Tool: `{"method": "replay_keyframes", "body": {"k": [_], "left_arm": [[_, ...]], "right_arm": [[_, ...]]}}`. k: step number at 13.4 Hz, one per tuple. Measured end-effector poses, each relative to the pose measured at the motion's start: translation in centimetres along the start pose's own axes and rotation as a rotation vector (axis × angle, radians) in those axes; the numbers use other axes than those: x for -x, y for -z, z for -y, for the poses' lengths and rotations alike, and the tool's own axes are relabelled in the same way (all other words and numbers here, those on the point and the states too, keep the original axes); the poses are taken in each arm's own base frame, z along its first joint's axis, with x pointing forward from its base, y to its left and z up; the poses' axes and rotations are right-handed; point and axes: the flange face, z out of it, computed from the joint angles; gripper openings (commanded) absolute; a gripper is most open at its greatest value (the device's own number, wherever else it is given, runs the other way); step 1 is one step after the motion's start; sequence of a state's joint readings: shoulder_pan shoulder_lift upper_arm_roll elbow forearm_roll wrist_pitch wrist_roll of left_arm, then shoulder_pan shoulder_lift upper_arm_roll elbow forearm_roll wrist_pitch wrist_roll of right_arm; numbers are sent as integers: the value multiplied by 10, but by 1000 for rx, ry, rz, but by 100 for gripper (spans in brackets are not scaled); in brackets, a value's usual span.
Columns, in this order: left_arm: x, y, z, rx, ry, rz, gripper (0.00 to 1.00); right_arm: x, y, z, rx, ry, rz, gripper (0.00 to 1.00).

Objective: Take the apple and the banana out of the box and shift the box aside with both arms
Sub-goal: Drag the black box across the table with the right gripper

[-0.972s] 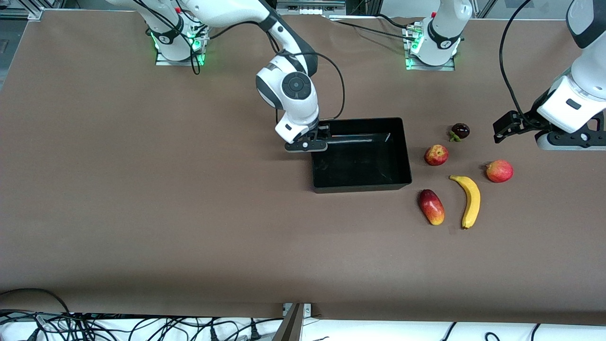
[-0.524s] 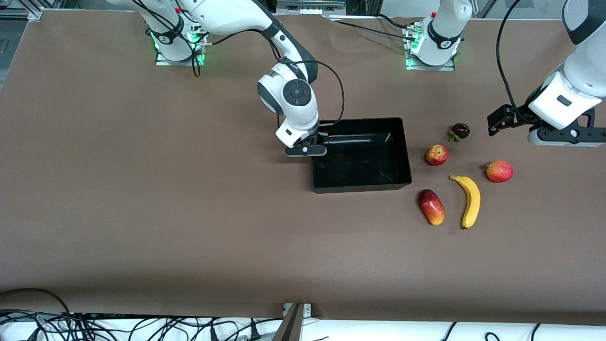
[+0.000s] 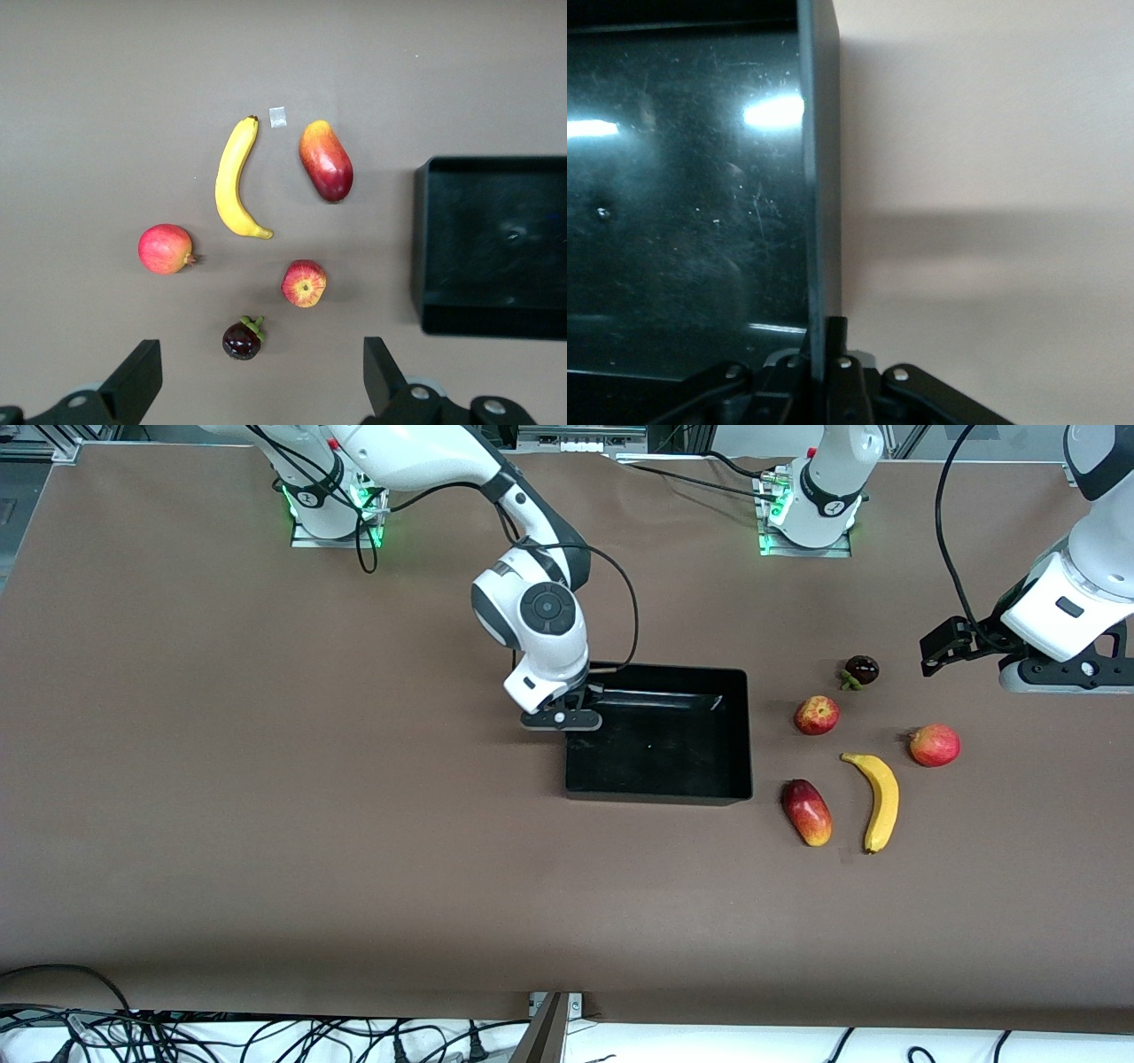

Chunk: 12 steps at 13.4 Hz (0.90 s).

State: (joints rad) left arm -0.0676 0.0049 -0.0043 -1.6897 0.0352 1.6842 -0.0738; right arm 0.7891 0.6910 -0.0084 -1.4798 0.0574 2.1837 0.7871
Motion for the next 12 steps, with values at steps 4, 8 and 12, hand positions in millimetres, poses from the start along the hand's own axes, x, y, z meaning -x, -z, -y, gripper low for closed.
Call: {"method": "replay_keyframes", "body": {"k": [4,8,12], "left_arm": [[3,1,0,-1,-1,18,100],[4,2,-3,-1,-6,16,100],[4,9,-5,-1,-9,6,100]], "right_arm": [[-78,94,-105,72,69,-2,0],[-139,111,-277,49,119,71,0],[-148,74,-444,9,125,109,0]]}}
